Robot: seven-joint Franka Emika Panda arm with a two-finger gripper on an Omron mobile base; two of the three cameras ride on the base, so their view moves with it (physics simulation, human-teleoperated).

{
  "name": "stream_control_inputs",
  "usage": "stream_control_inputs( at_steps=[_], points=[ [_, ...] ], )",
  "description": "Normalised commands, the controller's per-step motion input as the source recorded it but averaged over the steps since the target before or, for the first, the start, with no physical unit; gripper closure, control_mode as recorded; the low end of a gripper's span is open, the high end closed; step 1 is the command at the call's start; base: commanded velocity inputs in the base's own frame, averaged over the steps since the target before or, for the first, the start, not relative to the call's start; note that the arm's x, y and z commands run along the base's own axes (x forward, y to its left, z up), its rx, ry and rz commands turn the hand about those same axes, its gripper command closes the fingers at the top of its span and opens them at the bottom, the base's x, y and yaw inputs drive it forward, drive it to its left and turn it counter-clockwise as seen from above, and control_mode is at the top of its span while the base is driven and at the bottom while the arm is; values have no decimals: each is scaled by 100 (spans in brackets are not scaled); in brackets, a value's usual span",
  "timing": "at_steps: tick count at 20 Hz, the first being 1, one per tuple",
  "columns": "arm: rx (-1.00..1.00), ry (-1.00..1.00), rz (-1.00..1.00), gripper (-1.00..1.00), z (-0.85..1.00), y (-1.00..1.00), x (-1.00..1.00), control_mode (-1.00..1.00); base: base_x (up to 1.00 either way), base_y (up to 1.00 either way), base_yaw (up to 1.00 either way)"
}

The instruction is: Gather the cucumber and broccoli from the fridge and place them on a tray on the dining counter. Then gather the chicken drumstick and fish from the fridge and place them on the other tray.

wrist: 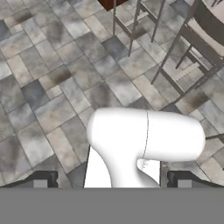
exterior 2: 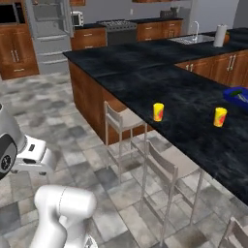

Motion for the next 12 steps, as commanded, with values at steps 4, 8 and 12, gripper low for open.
stream_control_inputs(
  at_steps=[4, 8, 12],
  points=[
    [0, 0, 0, -100, 0, 0, 0, 100, 81, 100, -25],
    [0, 0, 0, -100, 0, 0, 0, 100, 60, 100, -18],
    [0, 0, 0, -100, 0, 0, 0, 100, 50, 100, -8]
  ],
)
